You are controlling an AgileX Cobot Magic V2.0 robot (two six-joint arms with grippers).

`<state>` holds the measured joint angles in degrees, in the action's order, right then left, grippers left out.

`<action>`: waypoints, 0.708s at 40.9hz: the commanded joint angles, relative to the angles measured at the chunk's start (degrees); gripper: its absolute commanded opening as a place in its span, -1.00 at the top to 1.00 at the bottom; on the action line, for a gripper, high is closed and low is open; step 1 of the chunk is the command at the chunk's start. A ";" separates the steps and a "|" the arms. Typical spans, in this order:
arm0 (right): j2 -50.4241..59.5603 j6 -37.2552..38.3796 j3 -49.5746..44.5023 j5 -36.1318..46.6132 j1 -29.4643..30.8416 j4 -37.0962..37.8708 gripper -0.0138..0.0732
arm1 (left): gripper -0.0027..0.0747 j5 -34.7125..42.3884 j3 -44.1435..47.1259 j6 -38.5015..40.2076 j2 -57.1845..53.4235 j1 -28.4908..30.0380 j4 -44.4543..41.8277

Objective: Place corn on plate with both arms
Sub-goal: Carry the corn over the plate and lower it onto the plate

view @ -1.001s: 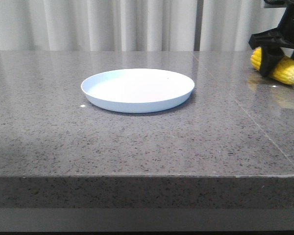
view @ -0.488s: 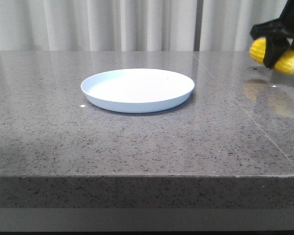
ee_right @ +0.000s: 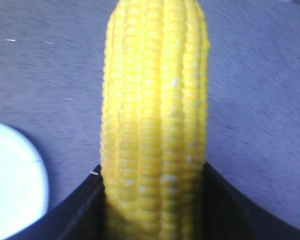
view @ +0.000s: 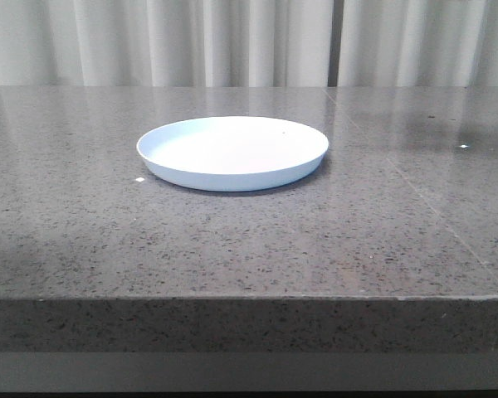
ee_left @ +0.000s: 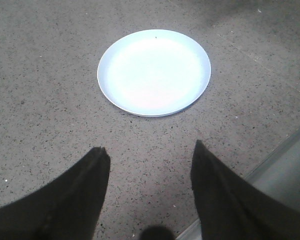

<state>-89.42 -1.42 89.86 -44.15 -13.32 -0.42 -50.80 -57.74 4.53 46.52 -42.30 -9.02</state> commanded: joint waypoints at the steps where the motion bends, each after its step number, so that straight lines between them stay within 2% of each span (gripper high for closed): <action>1: 3.99 -0.63 2.09 1.66 -3.91 0.42 0.16 | -0.01 3.75 -1.49 0.64 -0.28 -0.32 -0.37; 8: 2.98 -0.63 2.04 0.17 -12.21 0.42 0.16 | -0.01 3.75 -1.49 0.64 -0.28 -0.32 -0.37; 14: 0.45 -0.63 2.04 0.88 -16.55 -0.78 0.16 | -0.01 3.75 -1.49 0.64 -0.28 -0.32 -0.37; 29: -9.81 -0.63 2.04 1.57 -18.29 -3.92 0.16 | -0.01 3.75 -1.49 0.64 -0.28 -0.32 -0.37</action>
<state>-99.89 -1.54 89.86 -46.46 -31.67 -3.74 -50.80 -57.64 4.53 46.52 -42.30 -9.02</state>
